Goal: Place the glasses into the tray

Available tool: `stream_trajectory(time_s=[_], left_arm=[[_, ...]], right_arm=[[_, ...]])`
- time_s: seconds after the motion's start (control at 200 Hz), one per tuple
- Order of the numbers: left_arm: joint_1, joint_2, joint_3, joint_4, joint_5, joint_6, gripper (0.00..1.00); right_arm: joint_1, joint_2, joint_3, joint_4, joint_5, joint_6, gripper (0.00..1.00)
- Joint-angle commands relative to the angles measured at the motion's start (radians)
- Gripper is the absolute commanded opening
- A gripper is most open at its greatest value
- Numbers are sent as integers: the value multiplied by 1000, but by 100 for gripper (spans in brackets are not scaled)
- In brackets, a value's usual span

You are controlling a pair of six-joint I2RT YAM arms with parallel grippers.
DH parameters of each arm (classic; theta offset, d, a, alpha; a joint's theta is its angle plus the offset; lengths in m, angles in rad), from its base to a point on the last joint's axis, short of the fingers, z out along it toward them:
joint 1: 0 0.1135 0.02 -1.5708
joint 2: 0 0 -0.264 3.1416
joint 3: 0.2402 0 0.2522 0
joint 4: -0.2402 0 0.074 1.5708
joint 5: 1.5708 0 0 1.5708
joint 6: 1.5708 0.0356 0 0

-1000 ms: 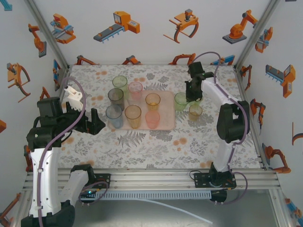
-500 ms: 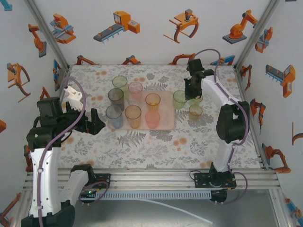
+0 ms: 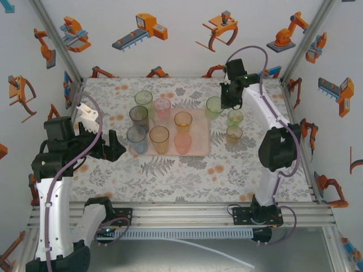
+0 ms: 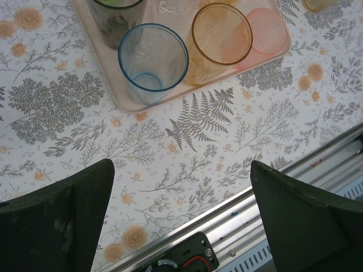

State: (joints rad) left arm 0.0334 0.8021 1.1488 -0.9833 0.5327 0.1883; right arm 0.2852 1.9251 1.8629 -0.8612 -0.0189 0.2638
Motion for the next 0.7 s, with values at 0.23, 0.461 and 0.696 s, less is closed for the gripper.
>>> stream_trajectory(time_s=[0.23, 0.461, 0.696], left_arm=[[9, -5, 0, 14, 26, -18, 97], [9, 6, 1, 18, 24, -17, 97], [13, 7, 6, 19, 30, -22, 97]], right_arm=[[65, 150, 259, -76, 31, -9, 1], [99, 237, 382, -73, 41, 9, 1], [121, 279, 432, -43, 62, 22, 1]])
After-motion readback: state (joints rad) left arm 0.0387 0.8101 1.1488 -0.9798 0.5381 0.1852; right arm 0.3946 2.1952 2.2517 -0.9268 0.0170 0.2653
